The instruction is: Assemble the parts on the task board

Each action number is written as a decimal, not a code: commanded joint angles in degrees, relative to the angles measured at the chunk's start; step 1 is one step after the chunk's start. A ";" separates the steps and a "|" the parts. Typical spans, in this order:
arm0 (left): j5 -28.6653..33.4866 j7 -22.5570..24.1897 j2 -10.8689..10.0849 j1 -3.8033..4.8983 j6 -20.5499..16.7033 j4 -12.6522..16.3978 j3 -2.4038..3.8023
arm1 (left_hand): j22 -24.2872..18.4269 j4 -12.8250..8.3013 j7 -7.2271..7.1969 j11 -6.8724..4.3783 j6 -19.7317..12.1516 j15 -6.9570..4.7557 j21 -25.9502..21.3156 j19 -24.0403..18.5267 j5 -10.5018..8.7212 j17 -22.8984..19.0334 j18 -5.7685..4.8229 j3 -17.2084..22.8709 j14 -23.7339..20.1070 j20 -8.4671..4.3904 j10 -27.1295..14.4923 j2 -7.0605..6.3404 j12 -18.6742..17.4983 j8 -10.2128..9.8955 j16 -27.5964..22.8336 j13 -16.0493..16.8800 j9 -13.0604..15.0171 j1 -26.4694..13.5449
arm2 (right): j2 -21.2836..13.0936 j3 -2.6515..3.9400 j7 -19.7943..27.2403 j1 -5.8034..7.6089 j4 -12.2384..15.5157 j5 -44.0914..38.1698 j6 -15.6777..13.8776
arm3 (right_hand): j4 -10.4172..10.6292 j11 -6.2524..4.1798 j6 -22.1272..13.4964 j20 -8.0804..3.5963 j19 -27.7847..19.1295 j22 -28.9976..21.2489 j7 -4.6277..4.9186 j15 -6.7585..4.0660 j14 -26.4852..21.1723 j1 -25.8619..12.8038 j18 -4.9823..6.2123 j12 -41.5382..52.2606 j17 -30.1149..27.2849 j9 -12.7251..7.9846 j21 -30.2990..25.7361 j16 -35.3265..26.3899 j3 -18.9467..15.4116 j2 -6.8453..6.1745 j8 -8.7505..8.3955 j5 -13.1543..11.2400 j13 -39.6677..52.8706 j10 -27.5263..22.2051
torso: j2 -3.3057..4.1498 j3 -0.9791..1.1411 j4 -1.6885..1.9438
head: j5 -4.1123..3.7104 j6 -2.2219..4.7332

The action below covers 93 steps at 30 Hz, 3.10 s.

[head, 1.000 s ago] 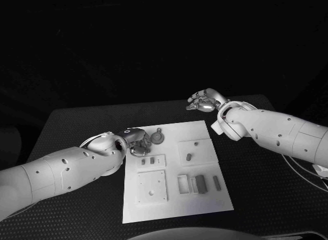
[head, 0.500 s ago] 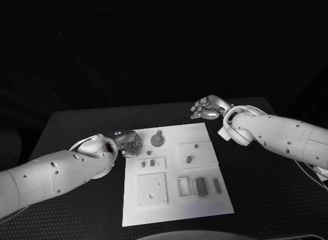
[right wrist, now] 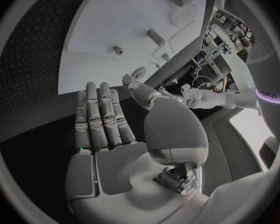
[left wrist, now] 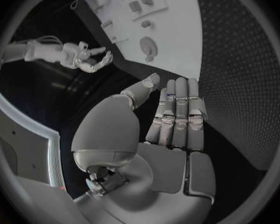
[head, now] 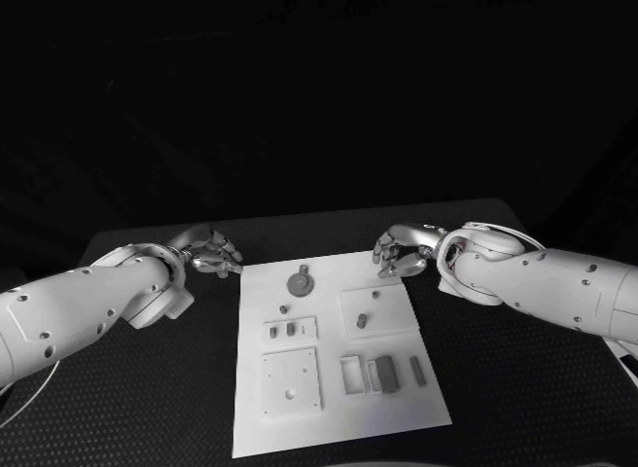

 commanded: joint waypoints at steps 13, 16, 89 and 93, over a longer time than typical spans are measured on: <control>31.05 13.82 -1.22 0.28 3.95 1.59 0.05 | -1.80 -0.53 0.57 1.46 -2.19 1.87 -0.29 -4.90 -0.06 -0.75 -0.65 -3.95 -3.49 1.88 -4.30 0.65 -1.51 0.28 -4.01 -0.92 -0.28 -3.71 | -0.58 -1.16 -5.01 -1.86 3.76 -21.26 1.83 | -0.01 0.18 0.08 0.04 2.03 -0.26 0.00 -0.67 1.54 0.44 1.61 -1.90 1.22 -0.64 -0.81 0.37 0.24 -2.29 -0.31 0.00 -0.91 0.66 | 0.14 -0.28 0.22 | 0.22 0.22; 31.19 14.06 -1.10 0.27 4.19 1.48 0.06 | -1.88 -0.57 0.59 1.46 -2.24 1.89 -0.26 -4.91 -0.06 -0.75 -0.60 -4.07 -3.45 1.91 -4.33 0.74 -1.48 0.30 -4.09 -0.93 -0.30 -3.80 | -0.43 -1.27 -5.38 -2.27 3.87 -22.59 1.50 | -0.01 0.19 0.08 0.05 2.07 -0.28 -0.02 -0.68 1.54 0.49 1.64 -2.02 1.28 -0.68 -0.90 0.31 0.28 -2.41 -0.33 0.00 -0.98 0.70 | 0.16 -0.26 0.22 | 0.57 -0.01; 30.60 12.71 -0.47 0.27 4.40 0.54 0.07 | -2.99 -1.28 1.39 2.23 -4.46 2.06 -0.18 -4.92 -0.04 -0.33 -0.25 -5.14 -3.27 2.19 -6.44 0.64 -1.66 0.10 -4.97 -1.47 -0.75 -4.32 | 3.75 -1.80 -7.54 -5.65 2.25 -28.77 -4.83 | -0.36 -2.37 8.34 0.12 8.12 1.55 -2.91 -2.84 6.52 6.15 3.80 -3.98 8.05 0.03 -2.68 -0.08 0.94 3.34 2.54 0.00 -0.36 8.45 | 0.14 -0.05 -0.02 | 2.26 -2.75; 30.59 12.71 -0.49 0.27 4.44 0.54 0.07 | -3.00 -1.29 1.40 2.24 -4.48 2.06 -0.18 -4.92 -0.04 -0.32 -0.25 -5.13 -3.27 2.19 -6.46 0.63 -1.65 0.11 -4.98 -1.47 -0.75 -4.30 | 3.37 -1.78 -7.82 -5.63 2.65 -28.93 -5.16 | -0.39 -2.44 8.44 0.09 8.26 1.63 -2.98 -2.92 6.66 6.34 3.87 -4.00 8.22 0.11 -2.69 -0.10 0.97 3.29 2.59 0.01 -0.28 8.59 | 0.16 -0.09 0.00 | 2.23 -2.78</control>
